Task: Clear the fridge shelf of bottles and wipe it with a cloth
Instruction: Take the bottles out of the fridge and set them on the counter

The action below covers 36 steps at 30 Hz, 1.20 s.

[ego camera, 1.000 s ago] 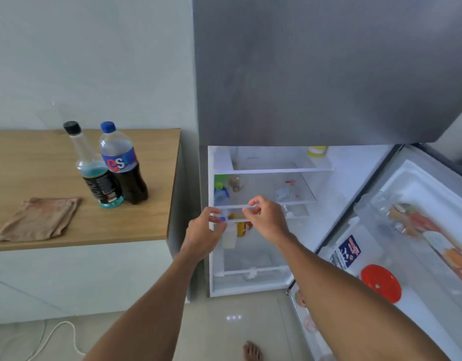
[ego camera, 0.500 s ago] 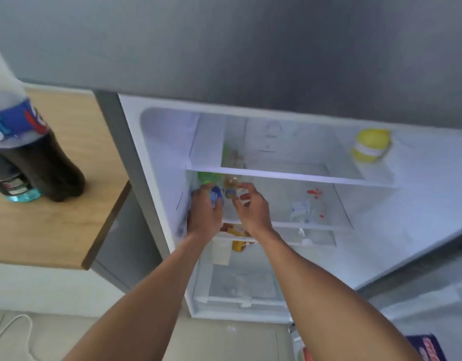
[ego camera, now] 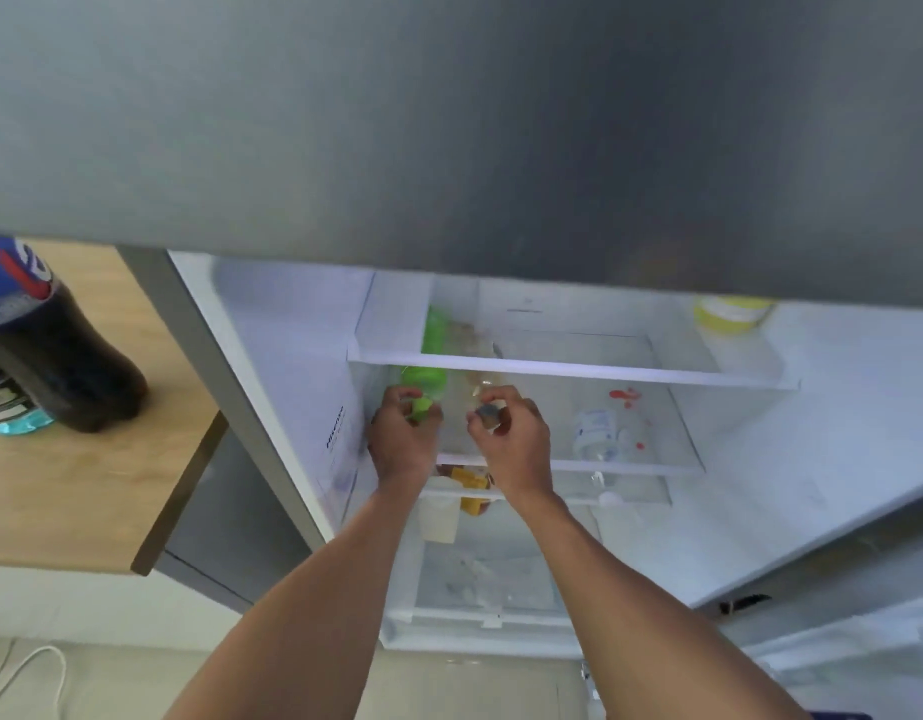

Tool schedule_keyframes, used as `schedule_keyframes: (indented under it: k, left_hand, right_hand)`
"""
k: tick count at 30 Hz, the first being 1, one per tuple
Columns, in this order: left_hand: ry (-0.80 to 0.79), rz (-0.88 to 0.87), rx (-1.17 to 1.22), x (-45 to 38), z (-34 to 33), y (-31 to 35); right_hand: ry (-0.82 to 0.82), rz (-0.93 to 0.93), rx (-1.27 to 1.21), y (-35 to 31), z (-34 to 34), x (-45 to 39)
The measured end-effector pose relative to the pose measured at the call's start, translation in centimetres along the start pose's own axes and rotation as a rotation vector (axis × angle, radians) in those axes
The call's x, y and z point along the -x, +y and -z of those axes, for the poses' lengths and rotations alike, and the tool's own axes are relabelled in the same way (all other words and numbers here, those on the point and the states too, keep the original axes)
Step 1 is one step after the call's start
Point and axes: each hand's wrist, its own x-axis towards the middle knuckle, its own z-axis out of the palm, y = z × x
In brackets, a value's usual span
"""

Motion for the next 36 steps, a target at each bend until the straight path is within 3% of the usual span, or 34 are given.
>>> schedule_keyframes:
  k: [5, 9, 14, 25, 31, 36]
  left_hand:
    - [-0.063, -0.074, 0.035, 5.4, 5.4, 1.9]
    - [-0.069, -0.219, -0.002, 9.2, 10.8, 4.7]
    - [-0.189, -0.325, -0.075, 13.4, 18.2, 6.4]
    - [-0.365, -0.339, -0.260, 16.5, 39.7, 4.8]
    - [-0.189, -0.293, -0.152, 12.7, 49.0, 4.3]
    - [-0.098, -0.296, -0.146, 6.9, 52.6, 4.5]
  right_hand:
    - [0.070, -0.037, 0.041, -4.7, 3.0, 4.2]
    - [0.138, 0.060, 0.152, -9.5, 5.4, 8.1]
    - [0.145, 0.147, 0.208, -16.6, 8.3, 13.4]
    - [-0.295, 0.152, 0.205, -31.9, 6.1, 23.7]
    - [-0.392, 0.215, 0.164, -39.1, 0.8, 23.0]
    - [-0.427, 0.253, 0.192, -42.7, -4.5, 19.1]
